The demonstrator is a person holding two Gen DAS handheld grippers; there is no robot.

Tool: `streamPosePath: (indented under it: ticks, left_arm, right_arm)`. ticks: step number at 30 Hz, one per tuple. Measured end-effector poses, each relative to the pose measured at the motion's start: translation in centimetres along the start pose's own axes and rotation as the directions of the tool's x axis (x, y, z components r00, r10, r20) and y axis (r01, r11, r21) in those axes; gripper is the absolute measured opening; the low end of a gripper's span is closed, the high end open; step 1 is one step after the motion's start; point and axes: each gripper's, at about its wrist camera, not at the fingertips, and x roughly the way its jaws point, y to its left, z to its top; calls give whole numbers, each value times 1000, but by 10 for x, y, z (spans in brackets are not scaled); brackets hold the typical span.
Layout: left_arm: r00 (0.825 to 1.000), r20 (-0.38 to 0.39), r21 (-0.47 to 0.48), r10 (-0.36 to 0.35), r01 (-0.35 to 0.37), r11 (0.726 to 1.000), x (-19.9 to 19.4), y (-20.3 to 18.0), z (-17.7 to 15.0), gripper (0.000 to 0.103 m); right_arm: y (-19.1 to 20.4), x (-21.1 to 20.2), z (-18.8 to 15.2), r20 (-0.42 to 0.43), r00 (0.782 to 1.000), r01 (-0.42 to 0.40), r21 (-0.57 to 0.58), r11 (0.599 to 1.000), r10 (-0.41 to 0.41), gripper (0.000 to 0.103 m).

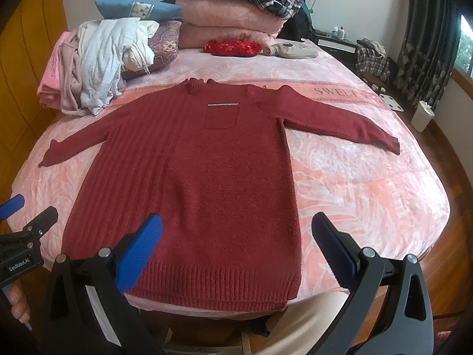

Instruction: Fold small clothes

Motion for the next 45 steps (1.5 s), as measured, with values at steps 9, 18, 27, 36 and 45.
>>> streamPosePath:
  ticks: [9,18,27,36,45]
  left_arm:
    - [1000,-4,1,1,-1,1000,3,-1,0,99]
    - [1000,-5,1,1,-1,1000,2,-1,1,99]
    - [1000,-5,-1,-1,1,1000,4,-2,2,99]
    - [1000,-3,1,2,-2,1000,6,-2,2,99]
    - [1000,-3,0,2,-2,1000,6,-2,3,99]
  right_arm:
    - [0,0,0,-2,1000,-2,2,1000,2,100]
    - [-1,1,0,-4,1000,-2,2,1000,2,100]
    - [0,1,1,-4,1000,-9,0,1000,9,100]
    - [5,1,2,1,1000,-20,-28,999,20,100]
    - [6,2,3,-4,997,-72,-27,997,72,100]
